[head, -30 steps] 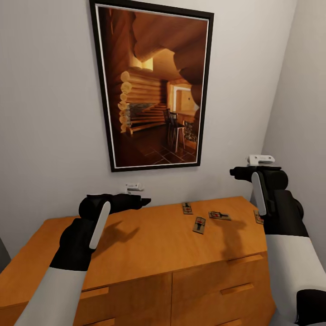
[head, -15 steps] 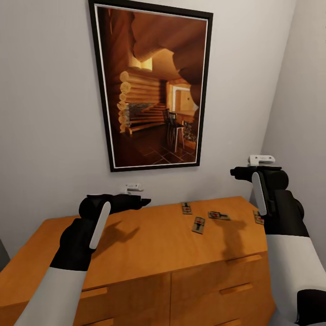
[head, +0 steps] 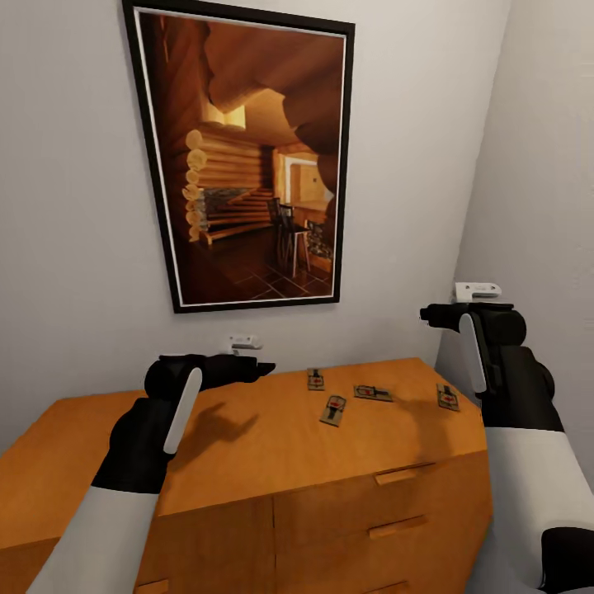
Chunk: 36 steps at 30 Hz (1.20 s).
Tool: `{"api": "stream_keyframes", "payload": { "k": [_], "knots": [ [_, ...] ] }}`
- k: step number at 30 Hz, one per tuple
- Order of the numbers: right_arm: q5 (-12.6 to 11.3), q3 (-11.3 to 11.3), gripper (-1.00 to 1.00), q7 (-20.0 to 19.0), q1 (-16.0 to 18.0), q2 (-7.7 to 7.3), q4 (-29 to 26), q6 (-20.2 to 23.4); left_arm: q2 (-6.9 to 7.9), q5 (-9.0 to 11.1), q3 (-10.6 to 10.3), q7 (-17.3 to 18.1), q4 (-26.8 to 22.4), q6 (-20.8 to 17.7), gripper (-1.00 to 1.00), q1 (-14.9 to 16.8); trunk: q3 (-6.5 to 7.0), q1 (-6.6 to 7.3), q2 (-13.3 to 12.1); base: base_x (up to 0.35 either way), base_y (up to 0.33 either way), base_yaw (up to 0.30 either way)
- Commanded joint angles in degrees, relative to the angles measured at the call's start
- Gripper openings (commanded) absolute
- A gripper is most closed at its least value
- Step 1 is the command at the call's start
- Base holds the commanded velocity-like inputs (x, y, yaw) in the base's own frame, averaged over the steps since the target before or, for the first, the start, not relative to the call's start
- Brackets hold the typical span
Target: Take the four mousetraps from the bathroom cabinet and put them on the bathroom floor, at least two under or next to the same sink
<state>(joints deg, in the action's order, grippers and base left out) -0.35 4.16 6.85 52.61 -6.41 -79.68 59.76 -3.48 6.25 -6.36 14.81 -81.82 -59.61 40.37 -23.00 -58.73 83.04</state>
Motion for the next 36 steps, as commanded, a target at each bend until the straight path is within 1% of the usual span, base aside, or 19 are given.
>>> {"api": "stream_keyframes", "payload": {
  "k": [1, 9, 26, 29, 33, 34, 35, 36],
  "knots": [
    [-0.07, -0.03, 1.0, 0.18, 0.04, -0.03, -0.04, 0.24, -0.03, 0.43, 0.03, -0.22, -0.02, -0.33, 1.0, 0.06, -0.07, 0.0, 0.04, 0.0, -0.215, 0.0],
    [0.12, -0.03, 1.0, 0.19, 0.04, -0.08, -0.04, 0.24, -0.04, 0.42, 0.03, -0.22, 0.05, -0.26, 1.0, 0.06, -0.07, 0.0, 0.04, 0.0, -0.094, 0.0],
    [0.18, -0.13, 1.0, 0.32, 0.04, -0.03, 0.74, 0.24, -0.04, 0.35, 0.03, -0.22, 0.38, -0.24, 1.0, 0.06, -0.07, 0.0, 0.04, 0.0, -0.011, 0.0],
    [0.17, -0.11, 1.0, 0.4, 0.04, 0.04, 3.6, 0.24, -0.04, 0.26, 0.07, -0.22, 0.98, -0.24, 1.0, 0.06, -0.07, 0.0, 0.04, 0.0, -0.001, 0.0],
    [0.39, 0.12, 1.0, 0.57, 0.04, -0.27, 11.1, 0.24, -0.03, 0.1, 0.15, -0.25, 2.21, -0.24, 1.0, 0.06, -0.07, 0.0, 0.04, 0.0, 0.0, 0.0],
    [0.39, 0.12, 1.0, 0.57, 0.04, -0.27, 11.1, 0.24, -0.03, 0.1, 0.15, -0.25, 2.21, -0.24, 1.0, 0.06, -0.07, 0.0, 0.04, 0.0, 0.0, 0.0],
    [0.53, 0.19, 1.0, 0.66, 0.15, -0.36, 14.66, 0.24, -0.03, 0.05, 0.17, -0.26, 2.73, -0.24, 1.0, 0.06, -0.07, 0.0, 0.04, 0.0, 0.0, 0.0],
    [0.53, 0.19, 1.0, 0.66, 0.15, -0.36, 14.66, 0.24, -0.03, 0.05, 0.17, -0.26, 2.73, -0.24, 1.0, 0.06, -0.07, 0.0, 0.04, 0.0, 0.0, 0.0]
  ]
}}
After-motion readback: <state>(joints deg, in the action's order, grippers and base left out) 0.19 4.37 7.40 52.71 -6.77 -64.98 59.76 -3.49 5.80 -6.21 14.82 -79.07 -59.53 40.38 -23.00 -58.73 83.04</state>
